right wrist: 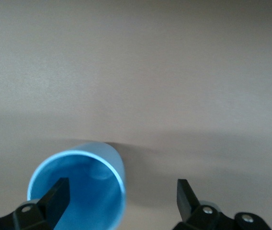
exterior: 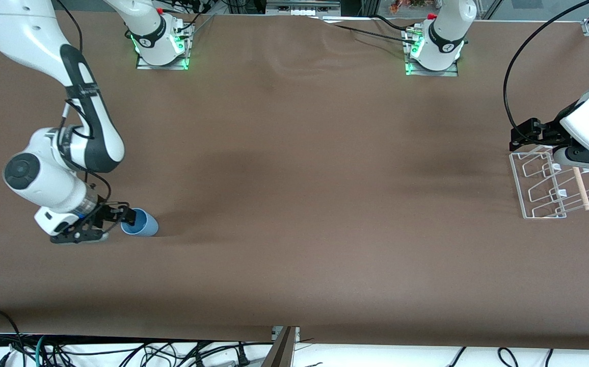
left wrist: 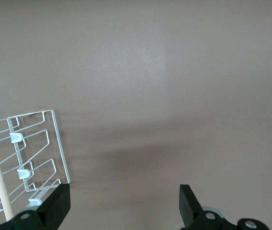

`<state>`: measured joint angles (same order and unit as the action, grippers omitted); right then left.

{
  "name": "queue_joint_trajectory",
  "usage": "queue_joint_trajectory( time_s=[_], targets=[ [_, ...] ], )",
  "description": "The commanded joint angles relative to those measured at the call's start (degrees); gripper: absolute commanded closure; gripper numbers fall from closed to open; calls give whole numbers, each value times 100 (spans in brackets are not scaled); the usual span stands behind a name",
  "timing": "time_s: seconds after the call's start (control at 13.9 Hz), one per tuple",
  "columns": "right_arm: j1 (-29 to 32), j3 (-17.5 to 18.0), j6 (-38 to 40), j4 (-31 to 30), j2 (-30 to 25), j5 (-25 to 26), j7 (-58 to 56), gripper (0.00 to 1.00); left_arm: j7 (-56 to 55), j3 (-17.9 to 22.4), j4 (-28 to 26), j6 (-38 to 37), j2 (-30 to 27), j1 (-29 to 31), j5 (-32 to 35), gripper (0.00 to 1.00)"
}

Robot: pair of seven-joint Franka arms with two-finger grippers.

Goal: Transfer cup to left arm and place on rack
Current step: 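Close the right gripper on the blue cup rim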

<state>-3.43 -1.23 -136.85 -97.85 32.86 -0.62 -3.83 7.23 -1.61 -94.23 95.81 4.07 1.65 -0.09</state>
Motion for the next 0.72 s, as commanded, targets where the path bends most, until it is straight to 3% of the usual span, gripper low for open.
queue_joint_trajectory(
  time_s=[0.0, 0.07, 0.14, 0.22, 0.29, 0.43, 0.5, 0.65],
  targets=[
    [9, -8, 26, 223, 185, 53, 41, 2, 24, -32, 107, -80, 33, 64, -35, 0],
    [9, -8, 26, 223, 229, 62, 32, 4, 24, -32, 98, -80, 33, 64, -35, 0],
    [9, -8, 26, 223, 238, 62, 32, 18, 16, -32, 107, -80, 33, 55, -35, 0],
    [9, -17, 26, 223, 238, 62, 23, 65, 15, -32, 107, -80, 33, 55, -35, 0],
    [26, -17, 35, 205, 247, 70, -3, 88, 24, -32, 98, -89, 33, 64, -35, 0],
    [18, -17, 27, 205, 343, 71, -47, 93, 24, -24, 98, -133, 33, 73, -35, 0],
    [9, -17, 26, 205, 370, 71, -48, 100, 24, -24, 107, -133, 33, 64, -35, 0],
    [9, -17, 18, 214, 414, 71, -48, 100, 24, -24, 125, -133, 41, 55, -35, 0]
  ],
)
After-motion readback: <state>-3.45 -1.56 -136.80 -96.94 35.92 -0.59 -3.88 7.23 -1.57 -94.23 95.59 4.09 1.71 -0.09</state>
